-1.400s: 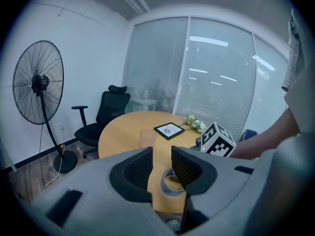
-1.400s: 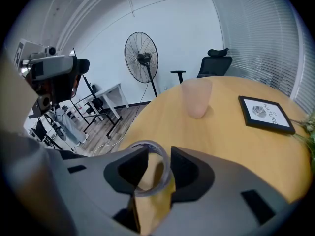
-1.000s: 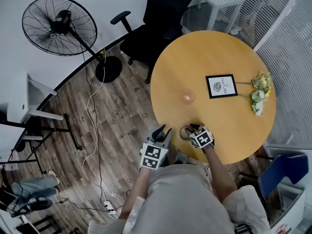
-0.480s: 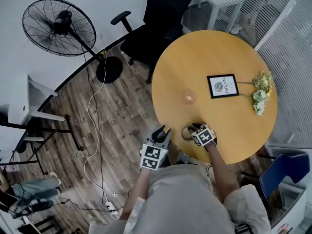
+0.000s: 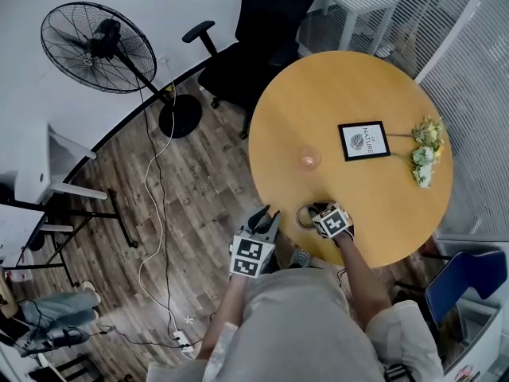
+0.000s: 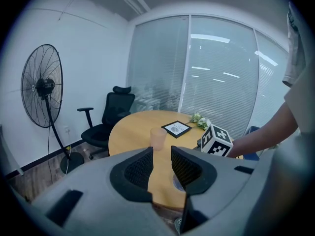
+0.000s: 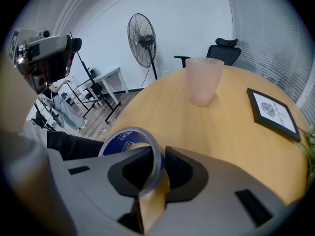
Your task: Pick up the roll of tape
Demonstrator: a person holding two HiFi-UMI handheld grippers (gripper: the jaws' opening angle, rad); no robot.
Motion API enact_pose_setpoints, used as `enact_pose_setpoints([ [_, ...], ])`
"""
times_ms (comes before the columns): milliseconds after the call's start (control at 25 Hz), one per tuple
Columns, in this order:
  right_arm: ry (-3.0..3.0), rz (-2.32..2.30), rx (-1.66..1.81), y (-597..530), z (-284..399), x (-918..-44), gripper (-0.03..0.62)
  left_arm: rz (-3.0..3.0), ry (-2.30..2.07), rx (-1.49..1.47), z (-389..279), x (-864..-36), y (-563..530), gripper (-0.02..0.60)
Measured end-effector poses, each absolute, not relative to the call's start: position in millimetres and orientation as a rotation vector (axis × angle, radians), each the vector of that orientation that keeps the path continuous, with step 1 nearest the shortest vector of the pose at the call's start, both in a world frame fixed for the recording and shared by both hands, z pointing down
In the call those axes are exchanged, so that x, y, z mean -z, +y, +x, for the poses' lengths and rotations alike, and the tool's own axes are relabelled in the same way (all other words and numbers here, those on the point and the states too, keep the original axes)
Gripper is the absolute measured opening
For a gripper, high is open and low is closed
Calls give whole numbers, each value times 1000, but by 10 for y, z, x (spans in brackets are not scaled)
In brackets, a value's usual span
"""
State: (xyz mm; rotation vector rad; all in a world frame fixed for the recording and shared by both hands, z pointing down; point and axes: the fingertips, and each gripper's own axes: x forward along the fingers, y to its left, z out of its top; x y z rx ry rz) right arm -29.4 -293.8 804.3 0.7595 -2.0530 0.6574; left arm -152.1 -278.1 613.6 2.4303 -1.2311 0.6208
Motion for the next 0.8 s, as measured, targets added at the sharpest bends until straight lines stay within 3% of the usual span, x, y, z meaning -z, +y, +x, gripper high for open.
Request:
enact_pose_setpoints([
  [800,-2099,930,-615,-2992,-204,-7646,49,2421,-1246,-568,-1504,-6081,-2763,106],
])
